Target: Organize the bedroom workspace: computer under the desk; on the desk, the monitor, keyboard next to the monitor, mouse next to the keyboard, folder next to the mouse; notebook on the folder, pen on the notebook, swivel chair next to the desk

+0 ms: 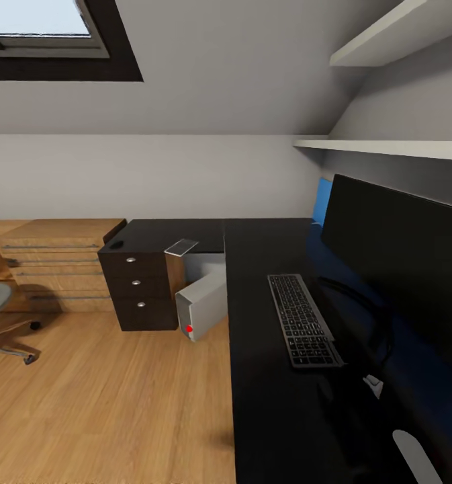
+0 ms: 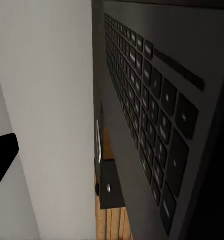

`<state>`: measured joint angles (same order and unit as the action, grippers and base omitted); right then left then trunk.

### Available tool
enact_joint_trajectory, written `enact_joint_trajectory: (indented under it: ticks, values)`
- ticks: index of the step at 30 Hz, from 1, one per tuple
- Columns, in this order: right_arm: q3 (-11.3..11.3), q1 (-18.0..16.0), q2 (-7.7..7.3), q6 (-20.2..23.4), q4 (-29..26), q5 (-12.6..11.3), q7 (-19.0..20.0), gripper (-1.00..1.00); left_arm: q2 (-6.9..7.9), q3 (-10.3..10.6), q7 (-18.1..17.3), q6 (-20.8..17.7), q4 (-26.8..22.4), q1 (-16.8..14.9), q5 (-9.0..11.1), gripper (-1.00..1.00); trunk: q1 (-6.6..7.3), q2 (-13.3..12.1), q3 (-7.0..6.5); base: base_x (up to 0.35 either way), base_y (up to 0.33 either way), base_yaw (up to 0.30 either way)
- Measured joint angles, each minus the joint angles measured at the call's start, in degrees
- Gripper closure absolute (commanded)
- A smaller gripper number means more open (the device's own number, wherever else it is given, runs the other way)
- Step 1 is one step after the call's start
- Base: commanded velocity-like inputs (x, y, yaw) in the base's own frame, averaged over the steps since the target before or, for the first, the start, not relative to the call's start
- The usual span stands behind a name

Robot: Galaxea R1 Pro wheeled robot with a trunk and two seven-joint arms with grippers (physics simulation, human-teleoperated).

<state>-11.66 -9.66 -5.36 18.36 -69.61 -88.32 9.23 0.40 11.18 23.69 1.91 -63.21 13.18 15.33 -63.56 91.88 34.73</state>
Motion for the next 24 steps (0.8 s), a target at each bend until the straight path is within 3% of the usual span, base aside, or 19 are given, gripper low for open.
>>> enact_joint_trajectory:
  ticks: [12,17,20,24]
  values:
    - [0.01,0.00,-0.01,-0.04,0.01,0.13,0.02,-1.00,0.00,-0.08,0.08,0.00,0.00,0.00,0.01,-1.00,-0.03,0.00,0.00,-0.286,-0.003,0.000]
    - [1.05,0.00,0.08,-0.04,-0.06,0.40,0.11,-1.00,0.01,-0.10,0.08,0.00,-0.01,0.00,0.01,-1.00,-0.03,0.00,0.00,-0.334,0.016,0.000]
    - [4.07,0.00,0.35,-0.12,-0.35,0.62,0.13,-1.00,0.05,-0.11,0.08,0.00,-0.01,0.01,0.01,-1.00,-0.03,0.00,0.00,-0.332,0.089,0.000]
    - [10.30,-0.01,0.58,-0.47,-0.84,1.12,-0.06,-1.00,0.06,-0.12,0.08,0.00,-0.02,0.01,0.04,-1.00,-0.03,0.00,0.00,-0.289,0.178,0.000]
